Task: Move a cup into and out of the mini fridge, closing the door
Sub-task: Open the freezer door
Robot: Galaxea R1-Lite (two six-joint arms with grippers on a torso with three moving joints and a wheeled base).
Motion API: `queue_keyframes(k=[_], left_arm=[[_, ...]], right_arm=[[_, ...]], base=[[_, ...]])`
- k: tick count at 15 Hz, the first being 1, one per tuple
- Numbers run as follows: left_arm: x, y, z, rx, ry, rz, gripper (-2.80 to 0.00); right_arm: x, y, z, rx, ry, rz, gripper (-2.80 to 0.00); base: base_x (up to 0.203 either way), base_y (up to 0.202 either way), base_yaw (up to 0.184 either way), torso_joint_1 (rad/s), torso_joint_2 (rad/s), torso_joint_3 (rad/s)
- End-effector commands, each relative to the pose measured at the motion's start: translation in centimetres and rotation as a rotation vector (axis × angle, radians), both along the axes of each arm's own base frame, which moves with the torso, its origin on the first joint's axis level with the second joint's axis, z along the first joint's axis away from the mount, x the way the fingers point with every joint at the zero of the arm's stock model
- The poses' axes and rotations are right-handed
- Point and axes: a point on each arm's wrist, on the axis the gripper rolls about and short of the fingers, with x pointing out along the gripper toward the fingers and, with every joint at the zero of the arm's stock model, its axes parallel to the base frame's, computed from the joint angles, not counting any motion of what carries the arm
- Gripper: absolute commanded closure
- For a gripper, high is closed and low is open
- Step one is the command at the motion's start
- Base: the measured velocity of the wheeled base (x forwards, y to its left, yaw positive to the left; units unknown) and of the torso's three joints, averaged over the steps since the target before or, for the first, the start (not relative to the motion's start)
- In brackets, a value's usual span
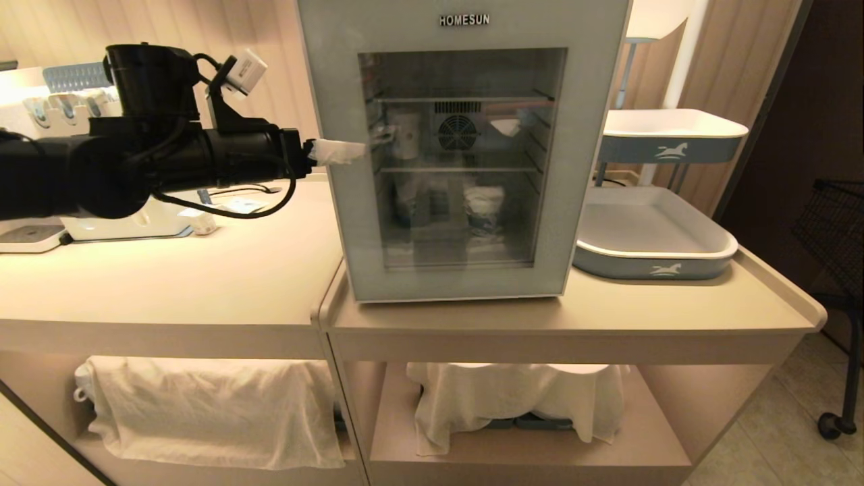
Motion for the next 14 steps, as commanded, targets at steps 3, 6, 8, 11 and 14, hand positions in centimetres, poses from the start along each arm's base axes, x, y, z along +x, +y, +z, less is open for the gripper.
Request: queue_keyframes(k=[3,6,8,11,14], left_arm=[[-1.9,0.4,0.6,-0.001,-0.004,-0.002,-2.8],[-3.9,0.7,0.6,0.001,0.01,-0.004,-2.8],[-5.6,0.9,0.8,0.0,0.012,-0.005,-2.8],[-8.3,1.1,0.5,-0.002,0.03,-0.02,-2.8],[-11.6,1.5,0.5,-0.004,0.031,-0.026,-2.8]], right_arm=[[0.0,0.0,0.0,0.0,0.0,0.0,0.0],[0.0,0.0,0.0,0.0,0.0,0.0,0.0],[0.0,0.0,0.0,0.0,0.0,0.0,0.0],[0.0,0.0,0.0,0.0,0.0,0.0,0.0],[0.0,0.0,0.0,0.0,0.0,0.002,0.0]], base=[[0.0,0.0,0.0,0.0,0.0,0.0],[0.0,0.0,0.0,0.0,0.0,0.0],[0.0,0.0,0.0,0.0,0.0,0.0],[0.0,0.0,0.0,0.0,0.0,0.0],[0.0,0.0,0.0,0.0,0.0,0.0]])
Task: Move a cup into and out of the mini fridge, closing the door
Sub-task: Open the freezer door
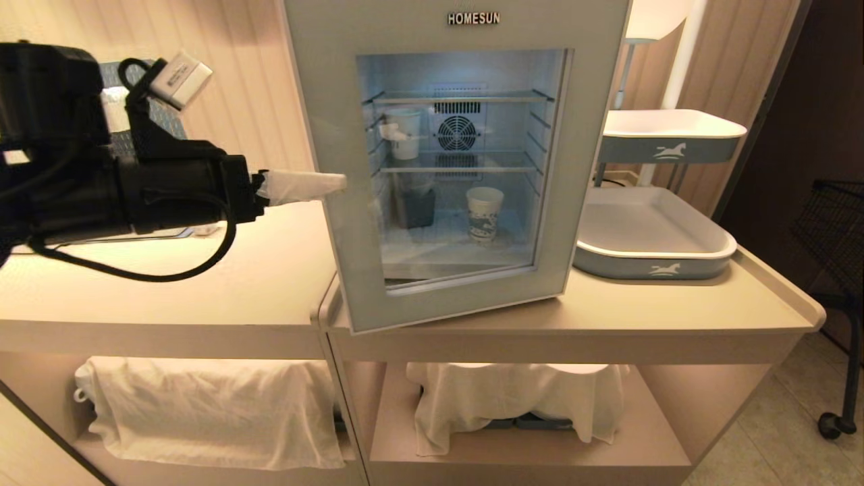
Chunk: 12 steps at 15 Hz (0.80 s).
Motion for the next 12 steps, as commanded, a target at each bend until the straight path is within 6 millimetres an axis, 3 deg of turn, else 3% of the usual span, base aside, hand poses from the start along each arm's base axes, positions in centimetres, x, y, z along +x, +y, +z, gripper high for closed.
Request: queue_keyframes(k=[1,5,9,11,12], left_arm=[[-2.9,0.5,0.9,-0.01,-0.035,-0.006,-2.8],[-6.8,0.4,0.6,-0.017,-0.05,-0.046,-2.8],[-8.0,1.7,1.5,-0.014,-0.104,0.013,-2.8],[-7.4,3.0,1.3,0.009,-0.113,0.1,-2.8],[-6.6,3.6,1.1,0.026,-0.119,0.138,0.0]], right_arm=[[0.0,0.0,0.0,-0.001,-0.001,0.001,0.0],[0.0,0.0,0.0,-0.001,-0.001,0.001,0.0],[0.0,0.0,0.0,-0.001,-0.001,0.001,0.0],[0.0,0.0,0.0,-0.001,-0.001,0.001,0.0],[0.0,0.0,0.0,-0.001,-0.001,0.001,0.0]], base=[[0.0,0.0,0.0,0.0,0.0,0.0],[0.0,0.0,0.0,0.0,0.0,0.0],[0.0,0.0,0.0,0.0,0.0,0.0],[0.0,0.0,0.0,0.0,0.0,0.0],[0.0,0.0,0.0,0.0,0.0,0.0]])
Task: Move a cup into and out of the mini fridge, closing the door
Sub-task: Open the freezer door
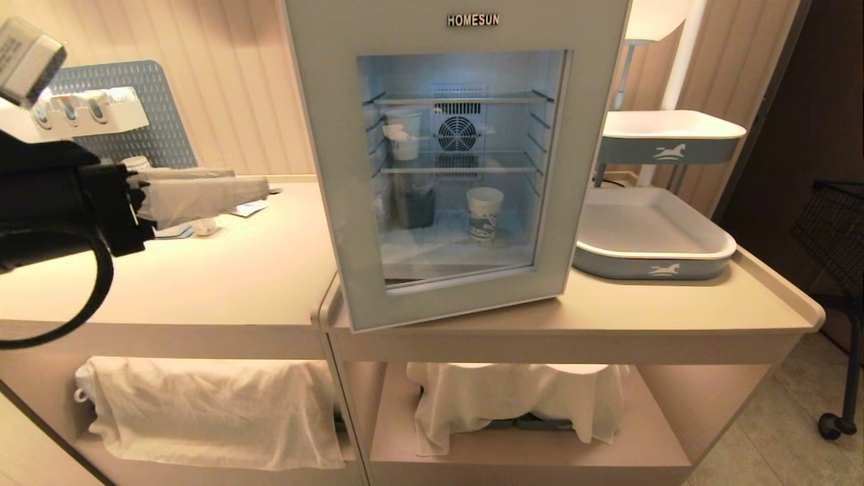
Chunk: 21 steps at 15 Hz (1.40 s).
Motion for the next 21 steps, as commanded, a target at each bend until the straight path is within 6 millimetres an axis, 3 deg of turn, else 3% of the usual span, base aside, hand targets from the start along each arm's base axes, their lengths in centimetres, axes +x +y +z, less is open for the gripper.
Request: queue_keyframes(k=[1,6,13,17,21], left_arm=[[1.2,0.9,-0.2,0.026,-0.005,0.046,0.0],[5.5,2.5,-0.2,0.159,-0.047,0.159,0.0],[13.6,2.0,0.7,0.195,-0.088,0.298,0.0],[17.4,0.1,0.0,0.185,-0.084,0.411,0.0],[19.2,-3.5,-0.2,0.07,-0.033,0.406,0.0]], right_arm=[[0.0,0.0,0.0,-0.001,0.0,0.0,0.0],[0.0,0.0,0.0,-0.001,0.0,-0.001,0.0],[0.0,0.0,0.0,-0.001,0.0,0.0,0.0],[0.0,0.0,0.0,-0.001,0.0,0.001,0.0],[0.0,0.0,0.0,-0.001,0.0,0.0,0.0]], base=[[0.0,0.0,0.0,0.0,0.0,0.0],[0.0,0.0,0.0,0.0,0.0,0.0],[0.0,0.0,0.0,0.0,0.0,0.0],[0.0,0.0,0.0,0.0,0.0,0.0],[0.0,0.0,0.0,0.0,0.0,0.0]])
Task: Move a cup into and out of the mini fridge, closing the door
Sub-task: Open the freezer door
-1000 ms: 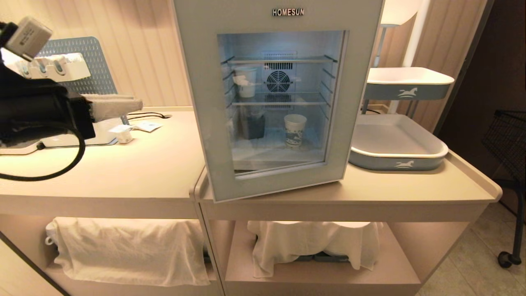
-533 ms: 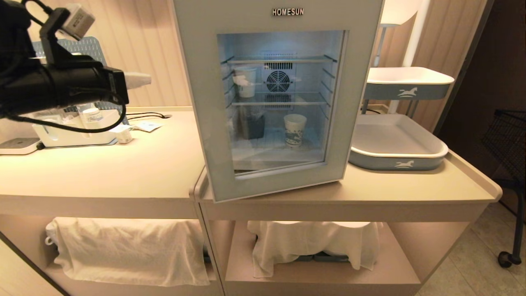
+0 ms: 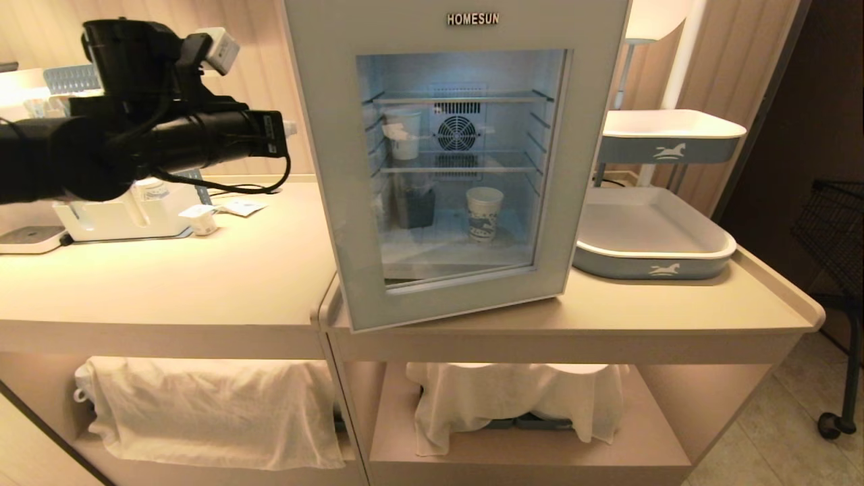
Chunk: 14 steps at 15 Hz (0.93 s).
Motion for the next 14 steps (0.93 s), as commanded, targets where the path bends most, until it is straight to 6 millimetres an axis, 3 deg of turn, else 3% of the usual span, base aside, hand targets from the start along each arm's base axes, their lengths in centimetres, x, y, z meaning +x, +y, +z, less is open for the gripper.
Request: queue_keyframes(k=[1,4,14], left_arm=[[1.3,-1.9,-1.1,-0.058,0.04,-0.011,0.0],[1.5,-3.9,-1.5,-0.086,0.058,-0.001,0.0],[1.9,-3.9,-0.8,-0.066,-0.004,0.047,0.0]], right_arm=[[0.0,0.0,0.0,0.0,0.0,0.001,0.0],[0.0,0.0,0.0,0.0,0.0,0.001,0.0],[0.0,0.0,0.0,0.0,0.0,0.001,0.0]], base=[[0.0,0.0,0.0,0.0,0.0,0.0],[0.0,0.0,0.0,0.0,0.0,0.0],[0.0,0.0,0.0,0.0,0.0,0.0]])
